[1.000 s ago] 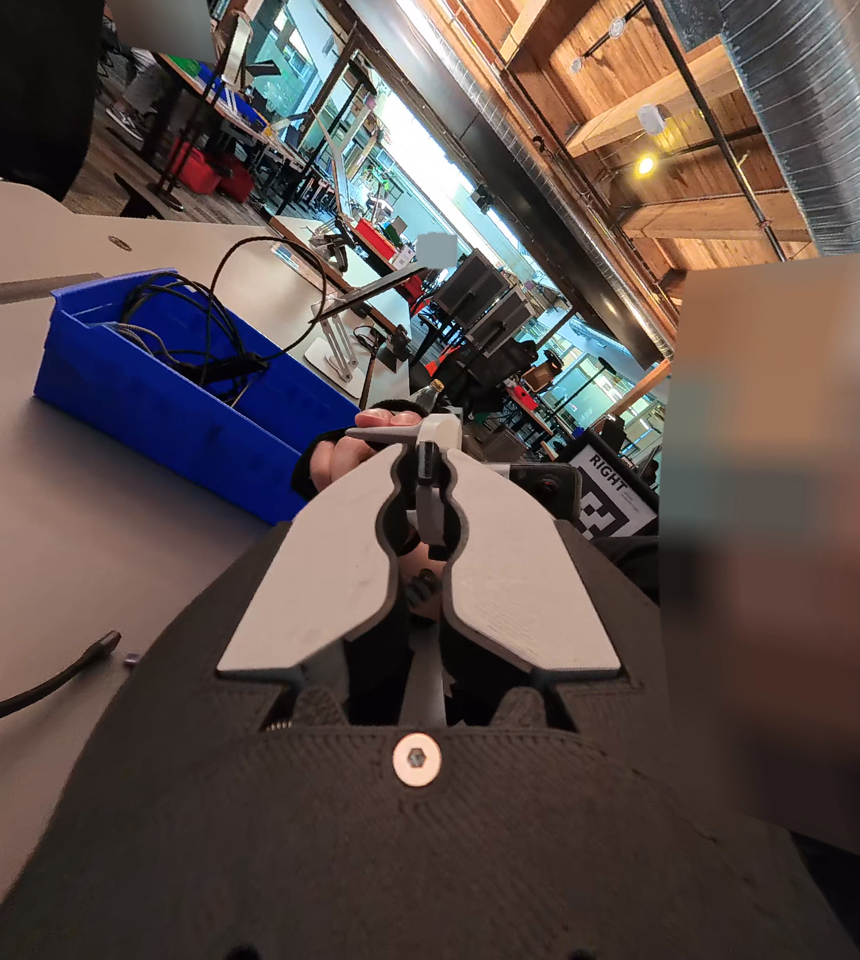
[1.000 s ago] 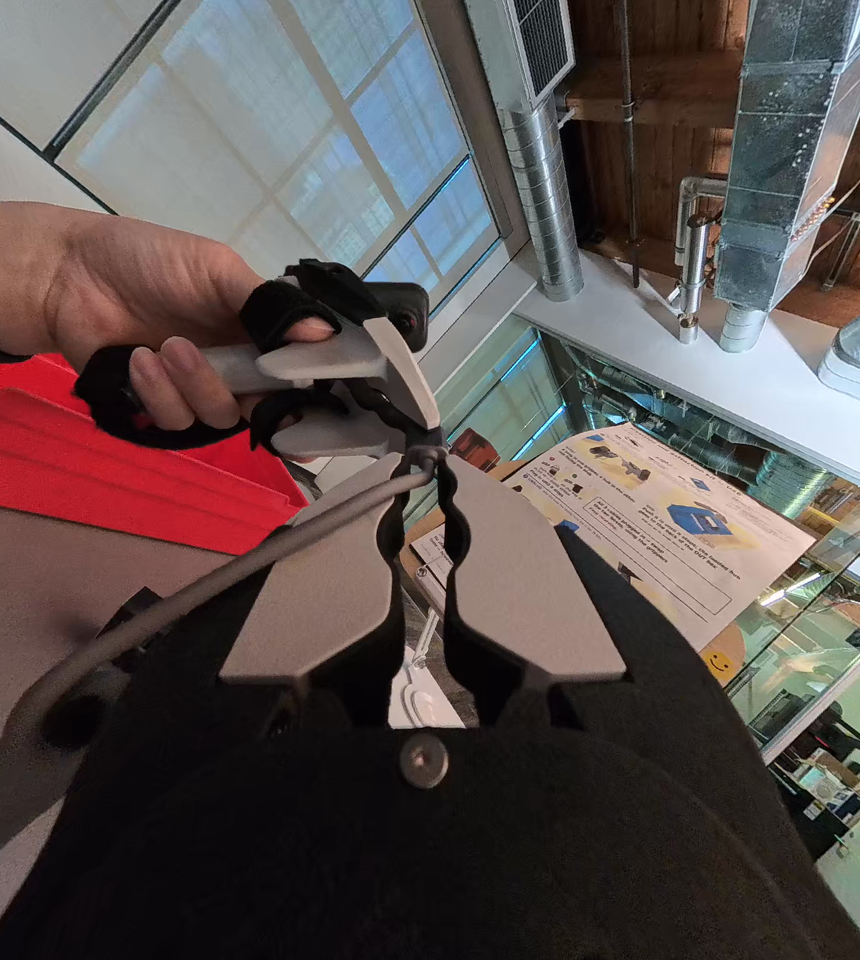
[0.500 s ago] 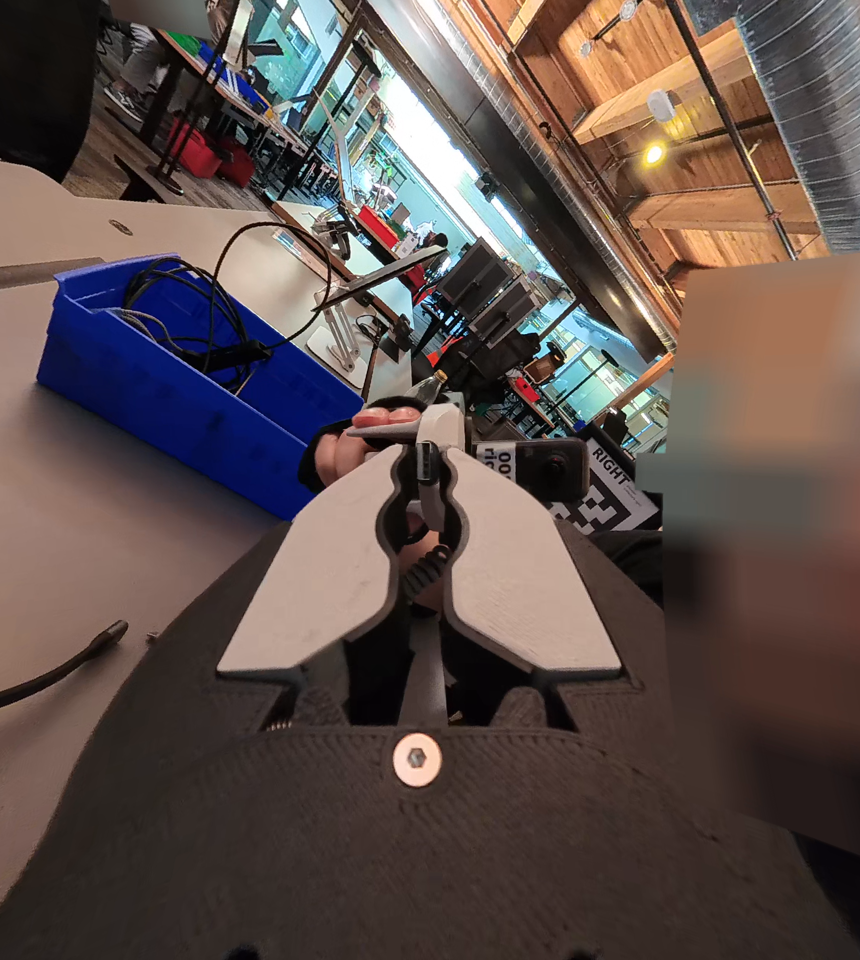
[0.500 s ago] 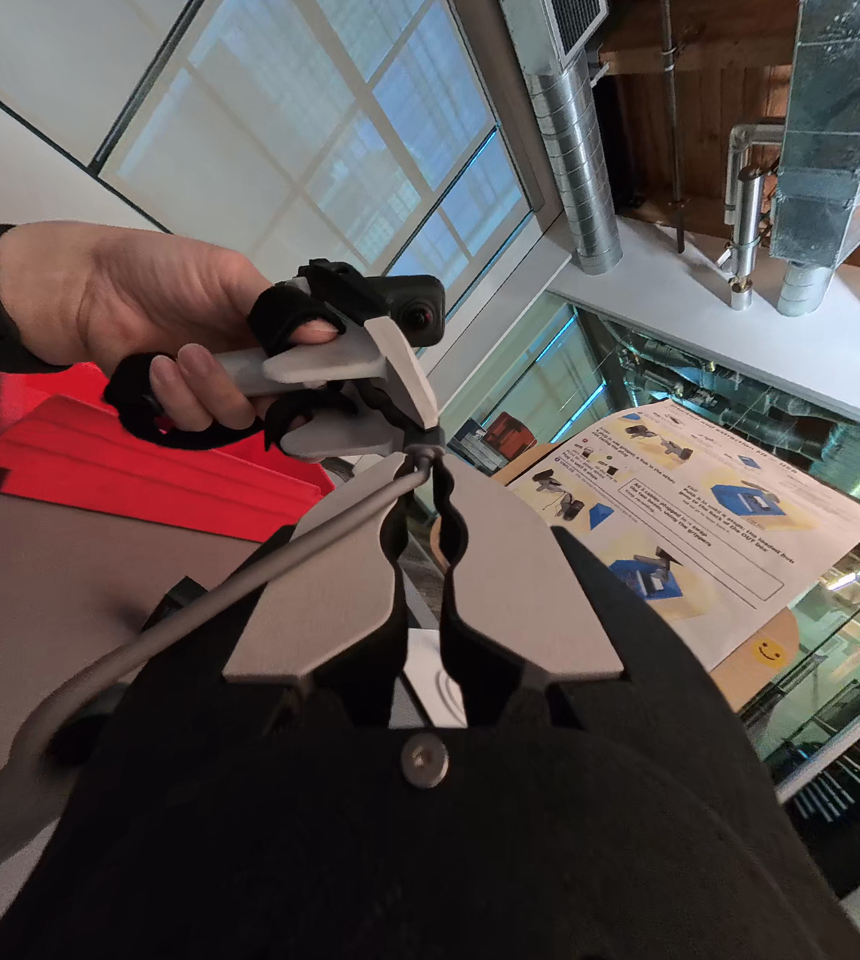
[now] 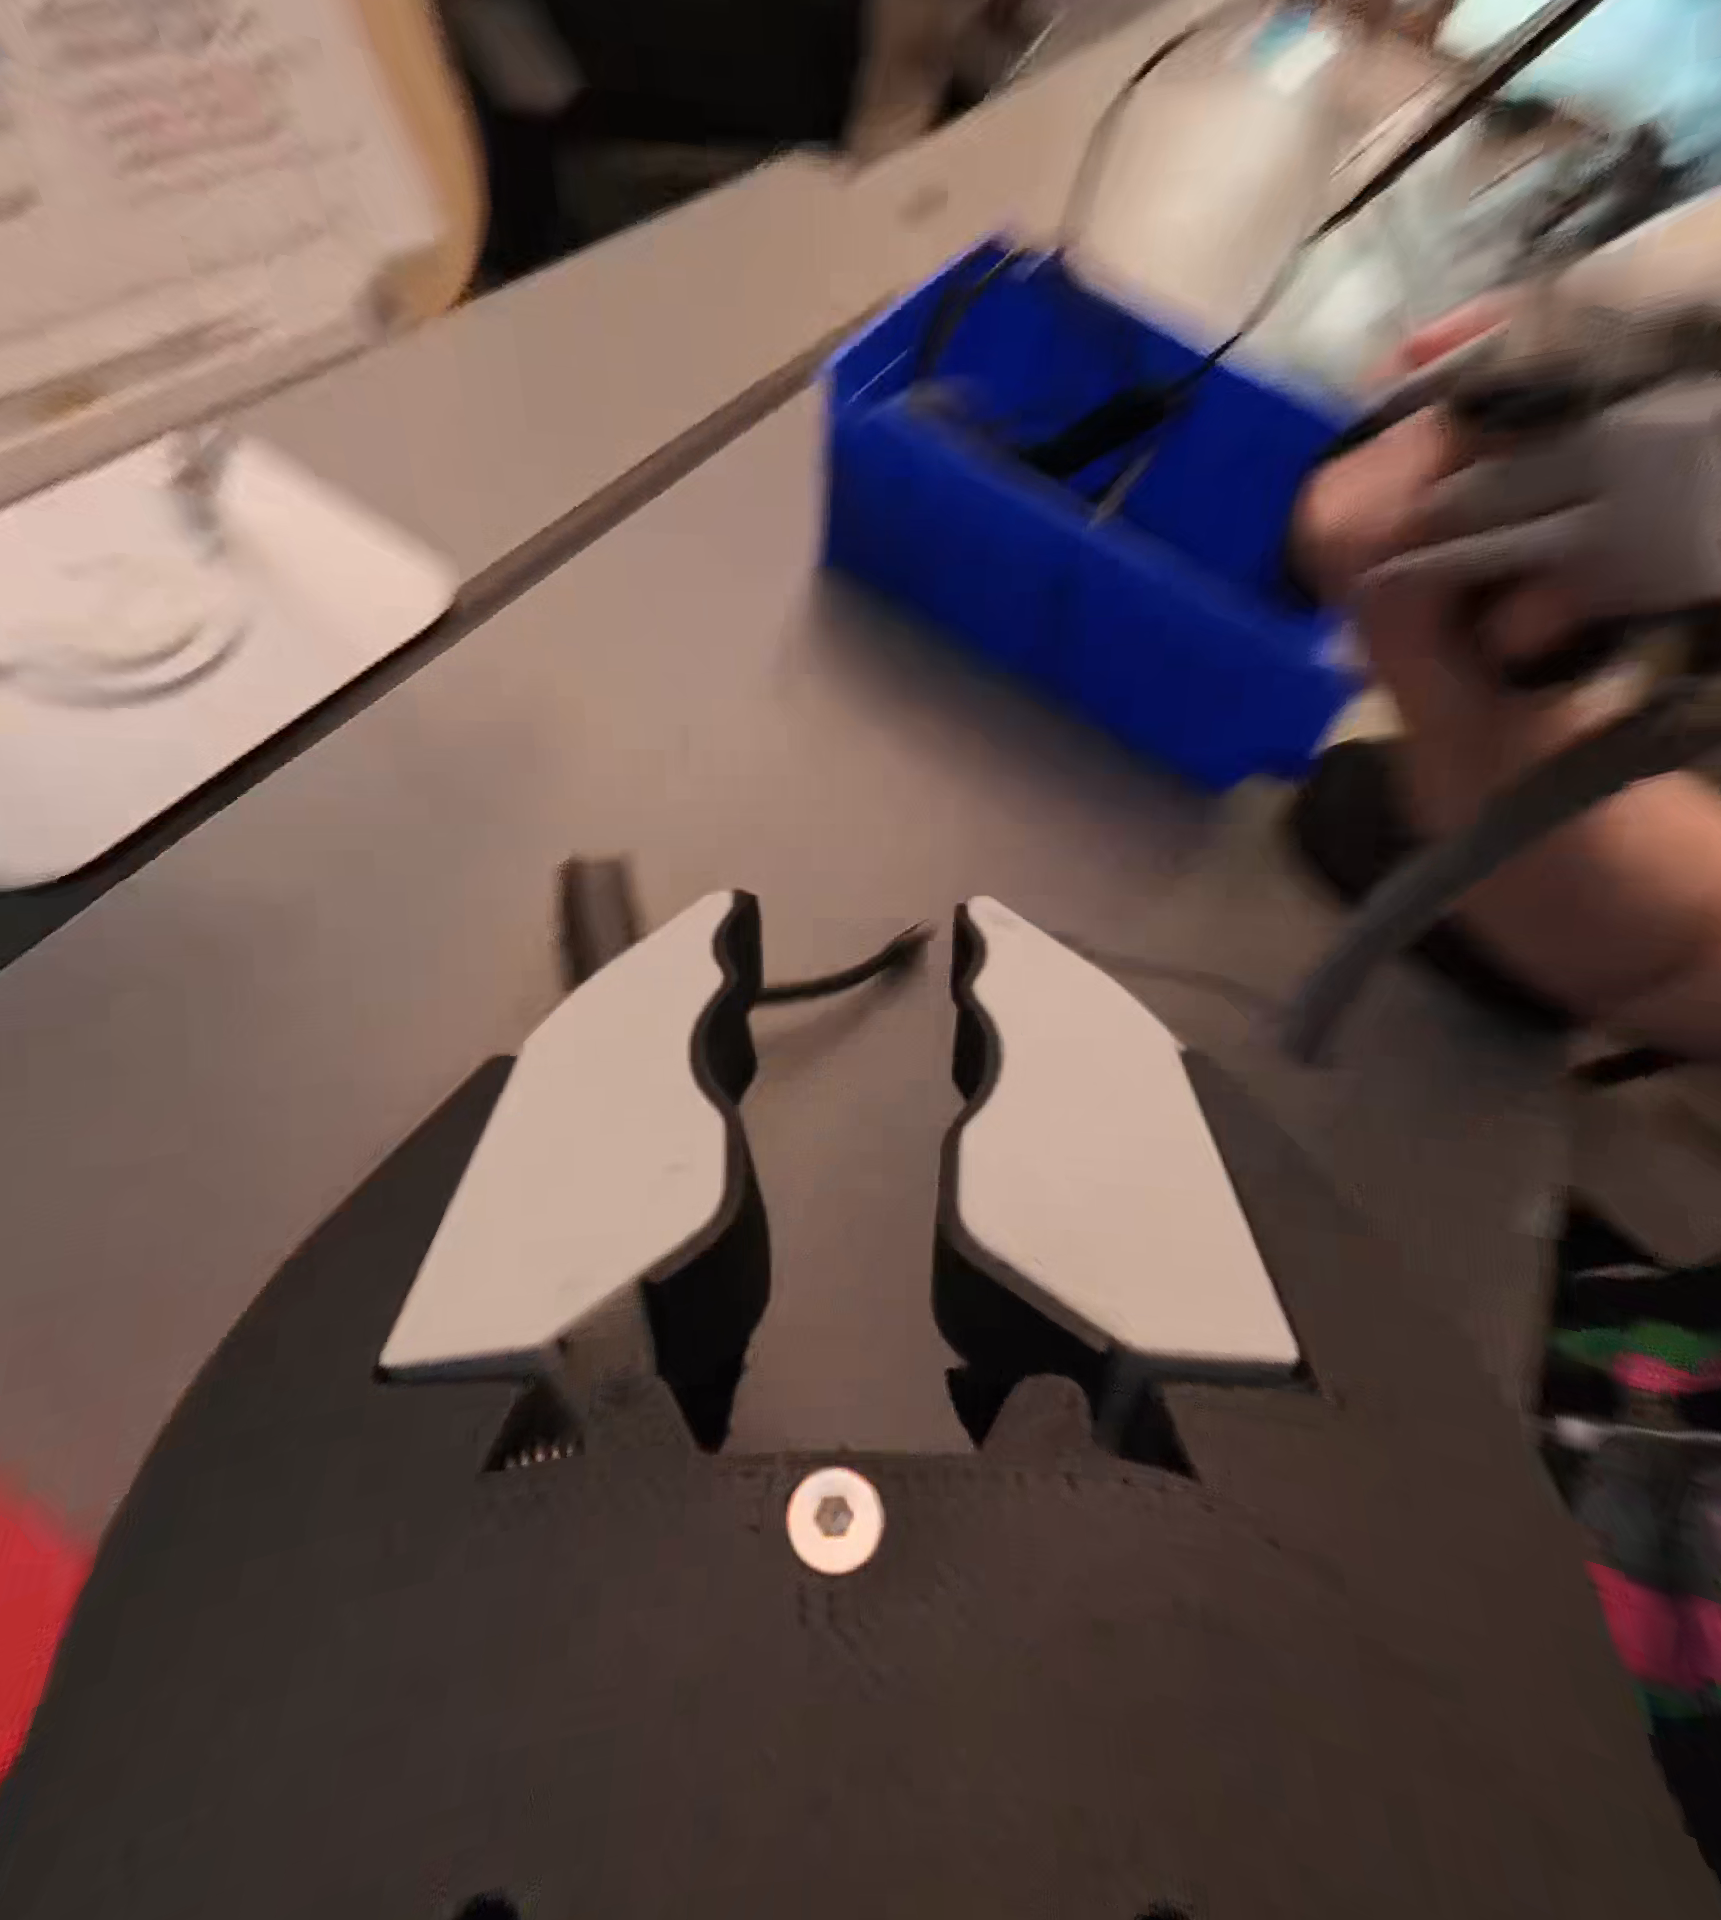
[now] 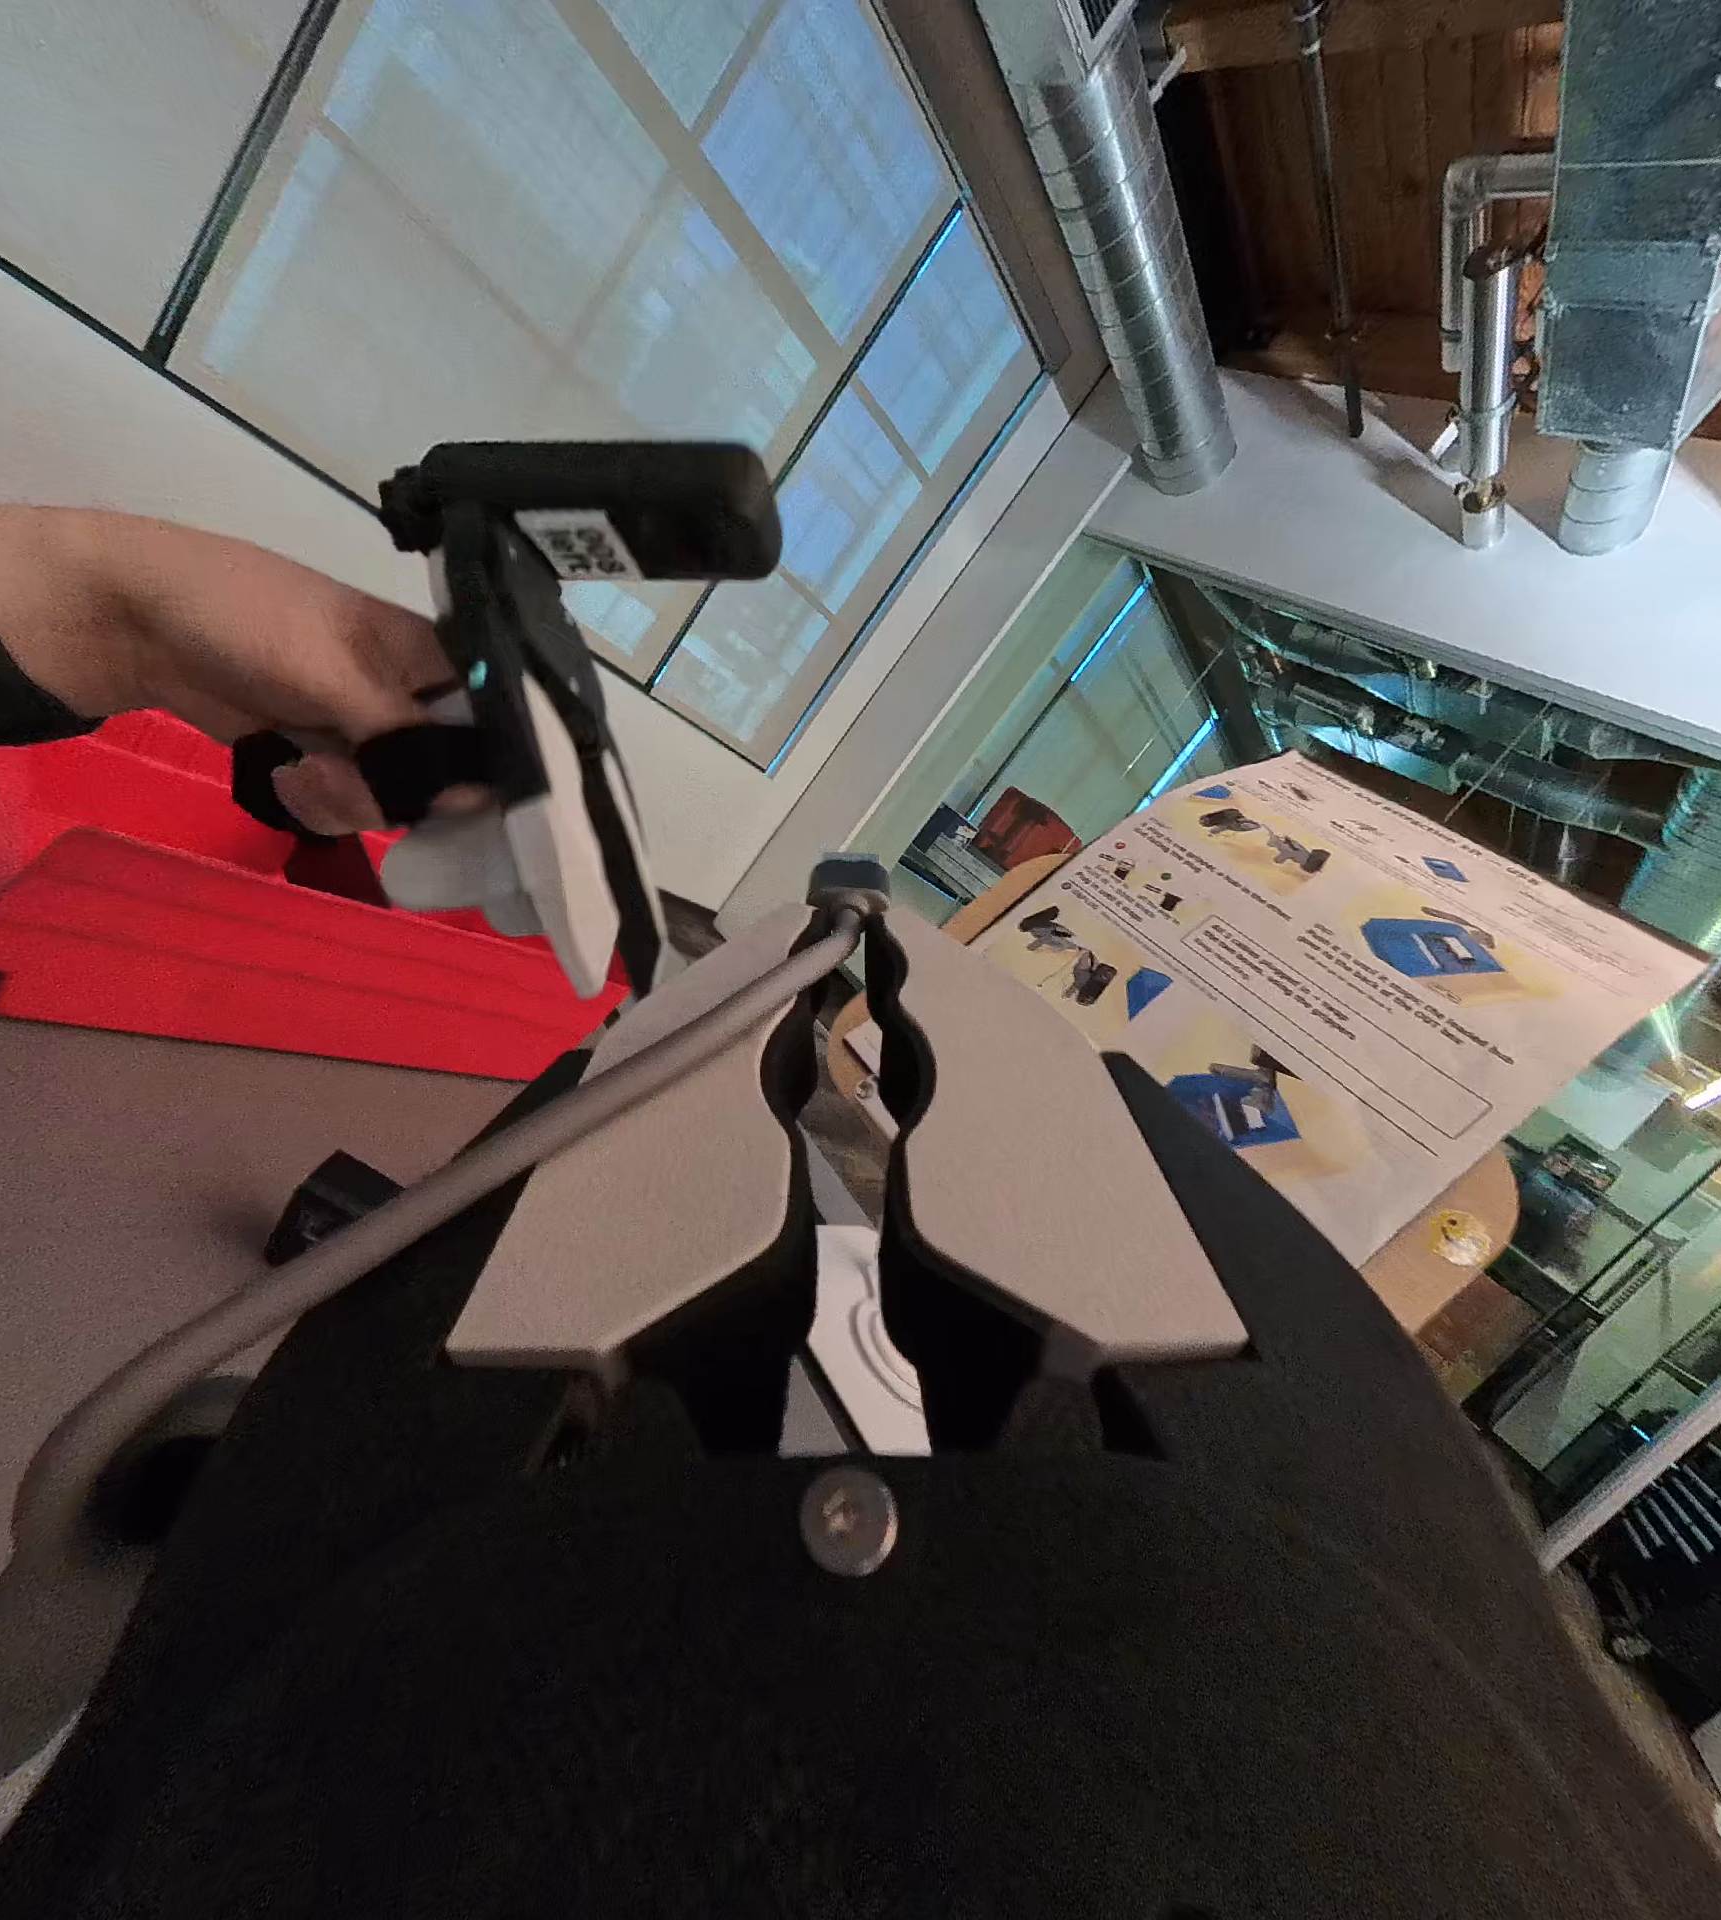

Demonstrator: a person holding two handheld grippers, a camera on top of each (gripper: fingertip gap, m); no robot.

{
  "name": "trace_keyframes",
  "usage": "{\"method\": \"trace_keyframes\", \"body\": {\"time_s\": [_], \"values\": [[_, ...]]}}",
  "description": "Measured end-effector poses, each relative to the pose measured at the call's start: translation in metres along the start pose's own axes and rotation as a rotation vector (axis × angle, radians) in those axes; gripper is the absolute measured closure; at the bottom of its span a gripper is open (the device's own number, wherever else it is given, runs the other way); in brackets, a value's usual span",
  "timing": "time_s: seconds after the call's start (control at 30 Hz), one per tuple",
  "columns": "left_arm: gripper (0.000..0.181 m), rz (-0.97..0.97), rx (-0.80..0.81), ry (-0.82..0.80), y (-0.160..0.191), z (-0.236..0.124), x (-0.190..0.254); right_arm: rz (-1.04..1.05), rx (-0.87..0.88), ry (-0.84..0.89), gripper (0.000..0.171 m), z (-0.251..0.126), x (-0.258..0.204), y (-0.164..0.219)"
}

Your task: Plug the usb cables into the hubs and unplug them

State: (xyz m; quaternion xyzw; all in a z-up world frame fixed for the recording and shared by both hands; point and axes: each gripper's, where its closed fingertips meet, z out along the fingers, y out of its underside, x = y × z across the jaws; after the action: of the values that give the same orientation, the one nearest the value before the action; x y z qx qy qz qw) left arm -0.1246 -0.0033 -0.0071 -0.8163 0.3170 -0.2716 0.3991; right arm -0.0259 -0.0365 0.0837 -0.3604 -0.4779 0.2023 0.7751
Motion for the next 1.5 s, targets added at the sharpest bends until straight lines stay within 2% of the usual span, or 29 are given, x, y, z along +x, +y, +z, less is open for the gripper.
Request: {"method": "trace_keyframes", "body": {"time_s": [0.03,0.13,0.27,0.4,0.53,0.57,0.7,0.8,0.97,1.07,1.27,1.5], "values": [[0.146,-0.008,-0.054,-0.078,0.011,0.005,-0.016,-0.001,-0.008,0.001,0.164,-0.002,0.003,0.000],[0.142,-0.073,-0.197,-0.091,0.041,0.029,-0.033,-0.001,-0.027,0.011,0.164,-0.006,0.013,0.002],[0.123,-0.027,-0.511,-0.252,0.099,0.059,-0.066,0.005,-0.050,0.029,0.164,-0.010,0.023,0.006],[0.134,-0.006,-0.652,-0.274,0.127,0.074,-0.071,0.021,-0.066,0.041,0.164,-0.012,0.030,0.010],[0.146,0.022,-0.770,-0.320,0.147,0.072,-0.080,0.045,-0.074,0.044,0.164,-0.013,0.034,0.014],[0.152,0.019,-0.787,-0.315,0.150,0.073,-0.080,0.055,-0.072,0.042,0.164,-0.013,0.034,0.015],[0.152,0.016,-0.813,-0.324,0.155,0.075,-0.083,0.163,0.016,-0.035,0.164,-0.015,0.029,0.008],[0.151,-0.023,-0.827,-0.300,0.161,0.077,-0.082,0.282,0.178,-0.157,0.164,-0.024,0.023,-0.010],[0.150,-0.047,-0.814,-0.274,0.161,0.077,-0.081,0.582,0.607,-0.447,0.164,-0.064,0.023,-0.057],[0.151,-0.047,-0.818,-0.272,0.161,0.078,-0.081,0.719,0.759,-0.550,0.164,-0.080,0.030,-0.067],[0.151,-0.039,-0.817,-0.268,0.160,0.077,-0.081,0.735,0.797,-0.624,0.164,-0.085,0.024,-0.072],[0.151,0.007,-0.776,-0.240,0.159,0.078,-0.080,0.730,0.764,-0.608,0.164,-0.083,0.025,-0.070]]}}
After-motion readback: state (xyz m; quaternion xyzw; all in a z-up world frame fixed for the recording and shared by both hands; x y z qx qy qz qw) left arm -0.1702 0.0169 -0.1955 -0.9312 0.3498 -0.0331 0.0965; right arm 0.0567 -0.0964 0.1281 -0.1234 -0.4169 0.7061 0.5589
